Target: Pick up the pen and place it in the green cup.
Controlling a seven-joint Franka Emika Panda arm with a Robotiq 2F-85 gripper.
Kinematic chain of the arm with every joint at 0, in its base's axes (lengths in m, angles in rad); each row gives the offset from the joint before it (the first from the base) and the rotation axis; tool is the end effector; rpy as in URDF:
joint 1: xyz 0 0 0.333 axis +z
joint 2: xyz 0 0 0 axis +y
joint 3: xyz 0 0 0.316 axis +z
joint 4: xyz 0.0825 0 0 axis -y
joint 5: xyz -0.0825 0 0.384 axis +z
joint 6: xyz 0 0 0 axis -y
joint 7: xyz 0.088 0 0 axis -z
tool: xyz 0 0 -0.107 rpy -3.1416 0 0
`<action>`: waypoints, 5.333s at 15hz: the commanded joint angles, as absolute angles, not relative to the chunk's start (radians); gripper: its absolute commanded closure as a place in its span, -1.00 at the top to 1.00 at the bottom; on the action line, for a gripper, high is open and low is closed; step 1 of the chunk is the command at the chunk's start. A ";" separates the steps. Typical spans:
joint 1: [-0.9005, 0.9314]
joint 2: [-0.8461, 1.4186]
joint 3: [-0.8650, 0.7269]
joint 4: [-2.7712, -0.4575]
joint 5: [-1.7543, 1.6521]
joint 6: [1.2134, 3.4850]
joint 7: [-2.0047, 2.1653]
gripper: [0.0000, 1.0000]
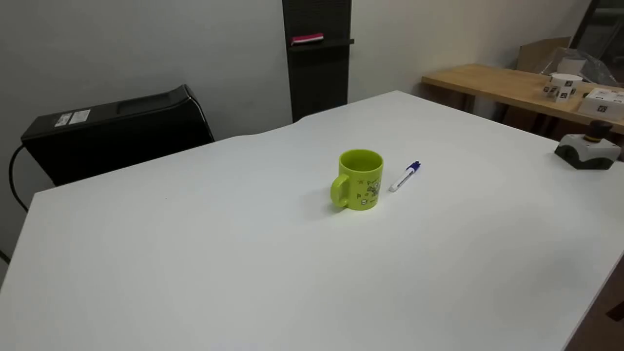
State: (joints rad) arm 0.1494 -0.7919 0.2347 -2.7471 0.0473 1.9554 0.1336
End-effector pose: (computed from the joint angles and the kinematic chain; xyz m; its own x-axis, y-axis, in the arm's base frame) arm 0.2880 0.1151 0.4331 0.9867 0.1627 0.0054 0.1608 -0.9793 0.1227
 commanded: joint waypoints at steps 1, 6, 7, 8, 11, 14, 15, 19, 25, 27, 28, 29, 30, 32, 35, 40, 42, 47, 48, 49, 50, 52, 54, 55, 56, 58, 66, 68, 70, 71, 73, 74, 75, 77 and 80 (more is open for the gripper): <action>0.160 -0.790 0.225 -2.746 0.040 1.954 0.140 1.00; 0.153 -0.784 0.225 -2.741 0.031 1.963 0.140 1.00; 0.143 -0.773 0.217 -2.733 0.023 1.969 0.136 1.00; 0.131 -0.762 0.209 -2.723 0.014 1.974 0.134 1.00; 0.099 -0.731 0.172 -2.689 -0.005 2.010 0.118 1.00; 0.055 -0.682 0.137 -2.650 -0.010 2.082 0.126 1.00; 0.037 -0.654 0.127 -2.631 -0.011 2.109 0.136 1.00; -0.017 -0.535 0.097 -2.548 -0.013 2.183 0.148 1.00; -0.059 -0.400 0.081 -2.453 -0.011 2.251 0.194 1.00; -0.057 -0.365 0.062 -2.438 0.004 2.276 0.179 1.00; -0.056 -0.344 0.051 -2.430 0.011 2.282 0.166 1.00; -0.056 -0.327 0.045 -2.423 0.011 2.288 0.164 1.00; -0.058 -0.309 0.038 -2.419 0.009 2.295 0.163 1.00; -0.058 -0.271 0.024 -2.411 0.009 2.309 0.156 1.00; -0.062 -0.221 0.008 -2.401 0.003 2.328 0.156 1.00; -0.059 -0.210 -0.006 -2.428 0.000 2.337 0.155 1.00; -0.060 -0.200 -0.008 -2.423 0.000 2.337 0.155 1.00; -0.060 -0.200 -0.009 -2.421 0.000 2.337 0.155 1.00; -0.060 -0.200 -0.009 -2.421 0.000 2.337 0.155 1.00; -0.060 -0.200 -0.009 -2.421 0.000 2.337 0.155 1.00; -0.063 -0.192 -0.008 -2.413 0.001 2.349 0.169 1.00; -0.077 -0.144 -0.014 -2.366 0.001 2.341 0.217 1.00; -0.093 -0.104 -0.025 -2.333 -0.002 2.348 0.267 1.00; -0.102 -0.079 -0.033 -2.308 0.002 2.340 0.299 1.00; -0.109 -0.056 -0.039 -2.290 0.008 2.347 0.340 1.00; -0.118 -0.004 -0.051 -2.240 0.004 2.339 0.416 1.00; -0.083 0.223 -0.099 -1.999 0.003 2.322 0.790 1.00; -0.064 0.281 -0.110 -1.936 0.003 2.328 0.893 1.00; -0.039 0.330 -0.125 -1.888 -0.002 2.333 1.006 1.00; -0.025 0.348 -0.131 -1.878 -0.002 2.338 1.061 1.00; 0.002 0.377 -0.145 -1.873 -0.005 2.353 1.172 1.00; 0.011 0.388 -0.148 -1.877 -0.004 2.362 1.207 1.00; 0.020 0.399 -0.151 -1.882 -0.003 2.370 1.242 1.00; 0.034 0.413 -0.155 -1.906 -0.006 2.399 1.293 1.00; 0.043 0.432 -0.159 -1.931 0.003 2.442 1.333 1.00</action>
State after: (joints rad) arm 0.0230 0.4187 -0.1407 -1.9153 0.0020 2.4045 1.2603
